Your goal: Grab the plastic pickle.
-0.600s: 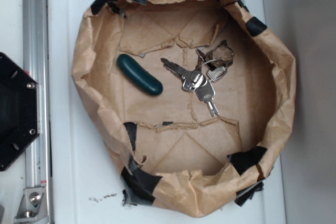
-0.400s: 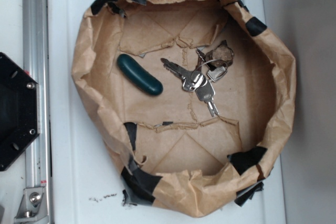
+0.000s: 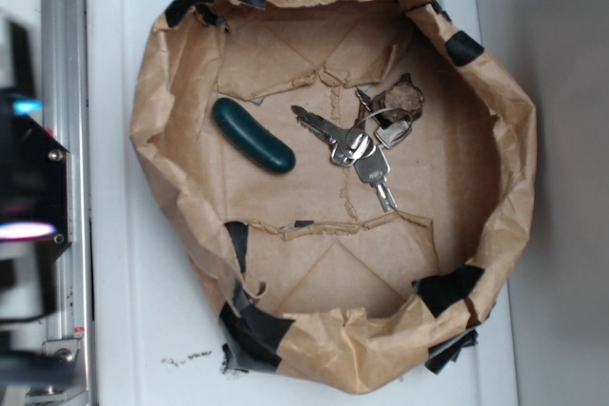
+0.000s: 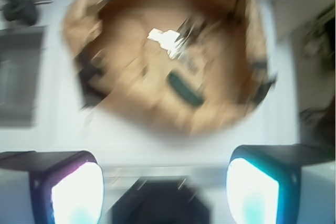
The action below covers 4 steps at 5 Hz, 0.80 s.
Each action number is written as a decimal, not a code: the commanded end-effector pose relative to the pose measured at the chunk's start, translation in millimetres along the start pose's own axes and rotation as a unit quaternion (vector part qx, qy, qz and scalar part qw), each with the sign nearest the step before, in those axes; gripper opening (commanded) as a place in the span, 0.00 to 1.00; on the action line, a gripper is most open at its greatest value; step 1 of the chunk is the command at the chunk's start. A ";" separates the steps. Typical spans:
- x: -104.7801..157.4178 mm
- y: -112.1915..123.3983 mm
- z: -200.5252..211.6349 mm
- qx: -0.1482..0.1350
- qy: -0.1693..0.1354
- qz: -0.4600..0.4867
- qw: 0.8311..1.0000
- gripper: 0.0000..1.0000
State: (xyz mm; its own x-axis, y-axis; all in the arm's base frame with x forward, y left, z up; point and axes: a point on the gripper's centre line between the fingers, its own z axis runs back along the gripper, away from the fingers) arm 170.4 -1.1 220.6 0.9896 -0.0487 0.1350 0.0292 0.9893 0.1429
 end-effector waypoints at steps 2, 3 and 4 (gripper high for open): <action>58.3 29.4 -112.1 -0.090 0.019 -0.111 0.990 1.00; 55.1 39.5 -138.4 -0.118 0.032 -0.095 0.988 1.00; 41.2 46.0 -146.3 -0.048 0.036 -0.075 0.995 1.00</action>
State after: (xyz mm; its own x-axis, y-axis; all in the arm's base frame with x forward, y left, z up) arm 230.0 69.4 79.2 0.9853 -0.1707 0.0011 0.1706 0.9848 0.0339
